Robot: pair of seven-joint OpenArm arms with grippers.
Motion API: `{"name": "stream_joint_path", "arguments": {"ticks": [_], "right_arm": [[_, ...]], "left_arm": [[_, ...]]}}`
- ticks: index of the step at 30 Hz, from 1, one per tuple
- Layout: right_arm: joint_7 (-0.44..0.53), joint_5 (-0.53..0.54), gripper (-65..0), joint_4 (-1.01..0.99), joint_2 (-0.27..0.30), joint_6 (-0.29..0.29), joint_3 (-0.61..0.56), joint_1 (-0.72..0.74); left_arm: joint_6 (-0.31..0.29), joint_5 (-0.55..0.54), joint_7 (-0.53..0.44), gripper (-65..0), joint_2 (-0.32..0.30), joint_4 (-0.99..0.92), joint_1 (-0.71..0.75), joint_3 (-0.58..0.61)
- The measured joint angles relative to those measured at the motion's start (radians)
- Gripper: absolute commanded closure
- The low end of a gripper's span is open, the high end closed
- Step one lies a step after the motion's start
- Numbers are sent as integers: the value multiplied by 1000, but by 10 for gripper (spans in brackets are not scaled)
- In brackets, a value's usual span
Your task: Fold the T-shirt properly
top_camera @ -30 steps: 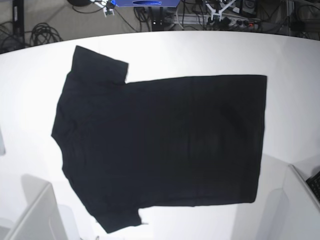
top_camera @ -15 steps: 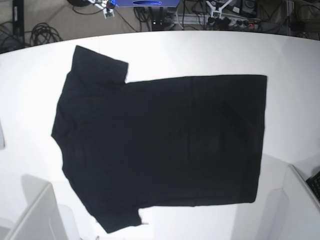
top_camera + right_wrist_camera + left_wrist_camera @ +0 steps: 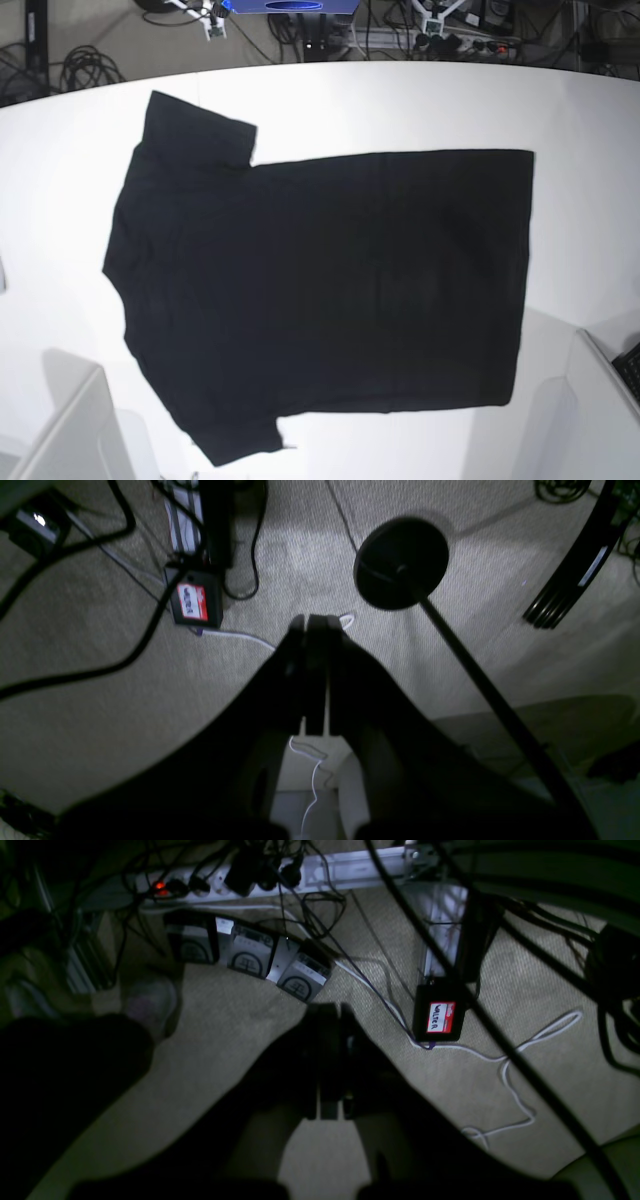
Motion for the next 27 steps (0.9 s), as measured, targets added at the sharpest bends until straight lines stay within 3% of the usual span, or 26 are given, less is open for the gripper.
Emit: {"name": "stream_joint_path", "arguments": {"ticks": [4,10,15,19,23,27], "right_arm": [[6,0,0,108,0,0,0,-60],[-15,0,0,332,0,0,0,-209],[-12,0,0,480,0,0,6,-285],[-11,4,0,617,-10,0,99,-378],[-16,6,0,756,-3,-6,138,-470],[-14,3,0,874,-8,-4,168,-542]], "left_arm": [[-1,0,-27,0,-3,64,48,0],[2,0,-280,0,-22,72,138,0],[-1,0,-331,0,-34,74,207,0],[-1,0,-388,0,-50,83,235,-1],[1,0,-473,0,-63,180,320,-2],[0,1,-474,0,-69,317,425,-2]]}}
